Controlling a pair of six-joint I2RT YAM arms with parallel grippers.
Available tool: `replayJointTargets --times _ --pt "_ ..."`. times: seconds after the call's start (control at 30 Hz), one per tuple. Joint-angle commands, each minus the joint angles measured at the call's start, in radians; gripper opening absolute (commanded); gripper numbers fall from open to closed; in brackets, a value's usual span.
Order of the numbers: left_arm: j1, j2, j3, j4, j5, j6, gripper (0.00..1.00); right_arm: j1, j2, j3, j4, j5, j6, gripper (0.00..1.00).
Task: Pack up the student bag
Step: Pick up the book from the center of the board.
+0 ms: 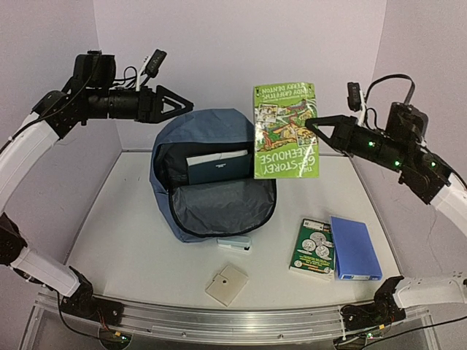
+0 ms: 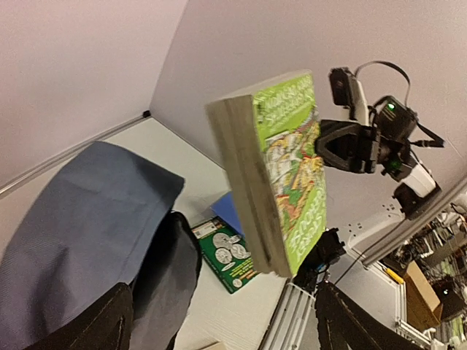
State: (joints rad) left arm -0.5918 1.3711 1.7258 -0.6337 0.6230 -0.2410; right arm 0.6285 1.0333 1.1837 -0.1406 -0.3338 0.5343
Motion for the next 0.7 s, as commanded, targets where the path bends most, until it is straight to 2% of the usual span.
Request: replayJointTargets --times 0.0,0.13,0.3,0.47,0.53,0.67 --pt "-0.041 0.042 0.044 0.114 0.073 -0.060 0.87 0.072 0.110 0.116 0.333 -0.112 -0.019 0.00" --pt "-0.050 0.057 0.015 0.200 0.141 -0.117 0.92 0.144 0.210 0.156 0.467 -0.137 -0.018 0.00" --pt "-0.053 0.060 -0.013 0.201 0.114 -0.115 0.95 0.176 0.289 0.177 0.599 -0.183 0.020 0.00" --pt "-0.052 0.063 -0.043 0.203 0.124 -0.124 0.93 0.184 0.321 0.180 0.637 -0.180 0.026 0.00" --pt "-0.052 0.053 -0.065 0.215 0.143 -0.124 0.80 0.184 0.315 0.169 0.637 -0.150 0.018 0.00" --pt "-0.052 0.016 -0.140 0.304 0.193 -0.144 0.41 0.184 0.305 0.140 0.627 -0.067 0.011 0.00"
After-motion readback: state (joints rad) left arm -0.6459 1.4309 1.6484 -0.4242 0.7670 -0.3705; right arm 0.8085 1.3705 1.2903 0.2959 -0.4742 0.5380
